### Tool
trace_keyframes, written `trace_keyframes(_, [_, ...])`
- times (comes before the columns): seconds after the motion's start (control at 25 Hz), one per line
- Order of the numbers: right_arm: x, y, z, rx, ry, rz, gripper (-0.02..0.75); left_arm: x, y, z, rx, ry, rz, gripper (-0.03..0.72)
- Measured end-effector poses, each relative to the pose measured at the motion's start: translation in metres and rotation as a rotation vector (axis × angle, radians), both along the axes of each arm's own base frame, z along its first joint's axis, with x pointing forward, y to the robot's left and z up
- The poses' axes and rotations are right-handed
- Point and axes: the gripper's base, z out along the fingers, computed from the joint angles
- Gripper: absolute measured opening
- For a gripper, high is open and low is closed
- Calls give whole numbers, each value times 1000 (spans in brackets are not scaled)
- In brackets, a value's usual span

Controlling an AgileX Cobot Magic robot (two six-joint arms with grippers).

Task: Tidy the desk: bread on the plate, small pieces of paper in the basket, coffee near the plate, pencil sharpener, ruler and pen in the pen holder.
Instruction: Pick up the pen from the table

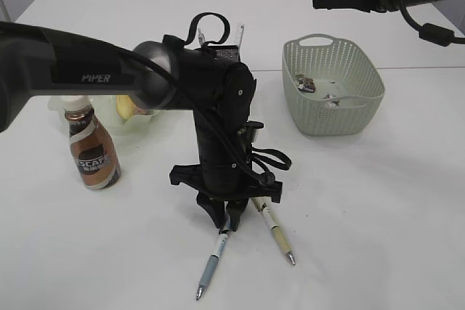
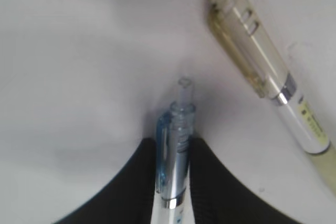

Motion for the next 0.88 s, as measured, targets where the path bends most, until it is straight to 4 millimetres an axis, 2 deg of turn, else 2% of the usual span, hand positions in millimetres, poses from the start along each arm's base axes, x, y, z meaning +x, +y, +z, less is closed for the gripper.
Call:
trace_keyframes(0.36, [0, 0, 0, 0, 0, 0, 312, 0, 0, 0, -4, -1, -21, 107])
trace_keyframes(0.64, [0, 0, 0, 0, 0, 0, 312, 0, -1, 1, -7, -2, -25, 101])
trace_keyframes(0.88, [0, 0, 0, 0, 0, 0, 312, 1, 1, 9, -3, -31, -41, 100])
